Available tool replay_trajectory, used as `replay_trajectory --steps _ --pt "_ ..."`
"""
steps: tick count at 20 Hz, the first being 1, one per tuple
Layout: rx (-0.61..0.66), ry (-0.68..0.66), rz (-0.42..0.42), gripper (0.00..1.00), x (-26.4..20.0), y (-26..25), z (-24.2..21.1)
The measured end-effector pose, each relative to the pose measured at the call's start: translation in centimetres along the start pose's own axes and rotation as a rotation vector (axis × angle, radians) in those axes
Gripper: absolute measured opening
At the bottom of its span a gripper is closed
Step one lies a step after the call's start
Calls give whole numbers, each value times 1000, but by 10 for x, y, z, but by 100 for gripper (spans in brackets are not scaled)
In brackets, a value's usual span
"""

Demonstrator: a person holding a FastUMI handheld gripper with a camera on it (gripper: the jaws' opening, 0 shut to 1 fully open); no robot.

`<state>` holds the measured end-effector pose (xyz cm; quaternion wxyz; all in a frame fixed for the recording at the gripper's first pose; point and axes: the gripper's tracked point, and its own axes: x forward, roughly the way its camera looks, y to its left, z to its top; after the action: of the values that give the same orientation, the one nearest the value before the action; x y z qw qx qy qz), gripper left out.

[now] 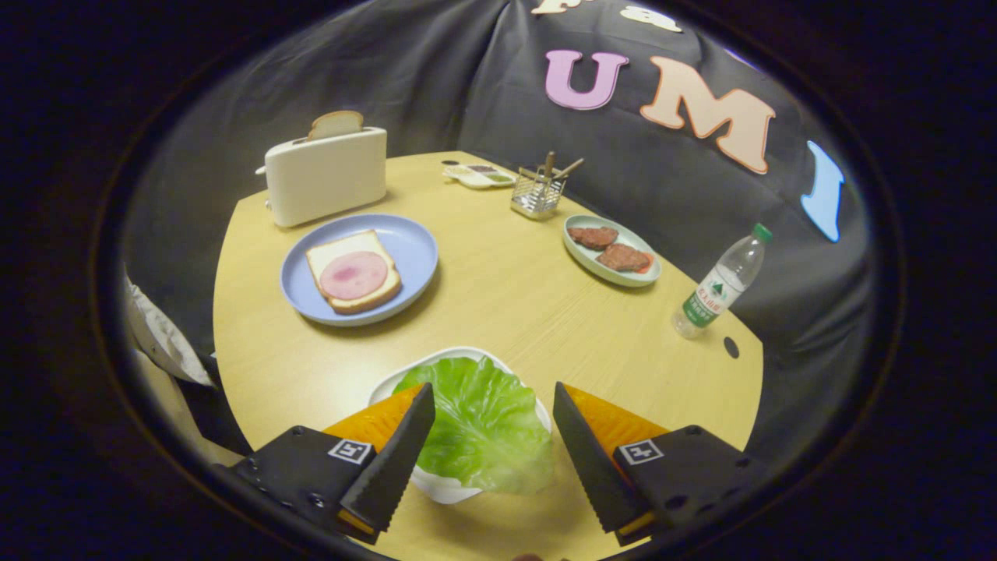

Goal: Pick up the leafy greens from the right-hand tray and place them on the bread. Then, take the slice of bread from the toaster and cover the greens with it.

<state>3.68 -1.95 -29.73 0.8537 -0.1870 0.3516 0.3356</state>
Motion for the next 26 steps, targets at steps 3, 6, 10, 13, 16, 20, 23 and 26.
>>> replay_trajectory --steps 3,6,10,13,16,20,23,26 --pt "5 41 32 99 14 5 -12" --pt "22 76 61 99 24 12 -21" --pt "40 116 78 99 36 18 -33" --pt "71 129 92 98 40 21 -36" --pt "122 143 112 97 40 22 -40" --pt "171 155 110 73 40 25 -41" --pt "175 172 110 50 42 34 -39" --pt "229 188 75 27 40 34 -37"
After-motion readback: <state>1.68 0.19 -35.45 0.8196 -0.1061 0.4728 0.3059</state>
